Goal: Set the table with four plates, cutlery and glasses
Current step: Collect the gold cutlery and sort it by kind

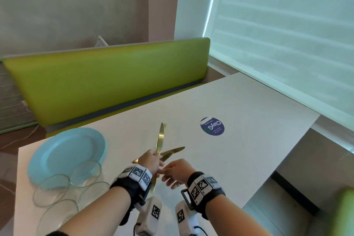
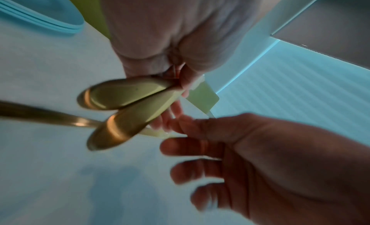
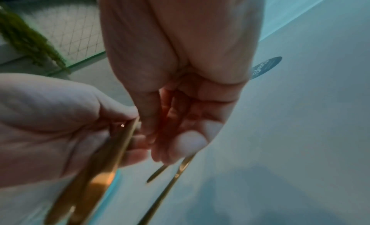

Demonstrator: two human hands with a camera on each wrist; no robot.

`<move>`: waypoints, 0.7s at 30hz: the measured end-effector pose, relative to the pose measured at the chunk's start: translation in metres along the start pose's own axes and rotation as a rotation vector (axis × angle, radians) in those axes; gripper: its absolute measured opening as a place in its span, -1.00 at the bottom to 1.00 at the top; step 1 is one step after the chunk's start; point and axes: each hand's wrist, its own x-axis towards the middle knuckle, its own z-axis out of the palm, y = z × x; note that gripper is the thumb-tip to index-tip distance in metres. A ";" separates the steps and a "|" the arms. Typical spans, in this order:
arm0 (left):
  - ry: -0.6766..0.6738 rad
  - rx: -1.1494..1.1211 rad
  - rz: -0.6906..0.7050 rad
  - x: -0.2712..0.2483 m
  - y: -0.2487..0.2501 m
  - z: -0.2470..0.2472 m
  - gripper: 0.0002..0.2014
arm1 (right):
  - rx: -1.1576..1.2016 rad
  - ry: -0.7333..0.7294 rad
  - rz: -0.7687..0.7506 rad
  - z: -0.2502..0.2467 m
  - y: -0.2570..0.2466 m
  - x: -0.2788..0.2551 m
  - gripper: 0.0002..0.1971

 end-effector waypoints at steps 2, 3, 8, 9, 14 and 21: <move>0.053 -0.058 -0.043 0.008 -0.004 -0.007 -0.85 | -0.063 0.018 0.036 0.000 -0.001 0.012 -0.85; 0.080 -0.077 -0.066 0.012 -0.006 -0.011 -0.84 | -0.085 0.035 0.065 0.000 -0.002 0.019 -0.87; 0.152 0.017 -0.131 0.035 -0.017 -0.030 -0.70 | -0.235 0.145 0.206 0.006 -0.005 0.053 -0.78; 0.149 0.030 -0.138 0.038 -0.019 -0.032 -0.69 | -0.241 0.157 0.222 0.009 -0.006 0.058 -0.76; 0.087 0.055 -0.144 0.050 -0.025 -0.038 -0.69 | -0.300 0.171 0.204 0.040 -0.007 0.084 -0.62; 0.056 0.021 -0.144 0.054 -0.029 -0.035 -0.76 | -0.216 0.239 0.270 0.049 -0.006 0.092 -0.76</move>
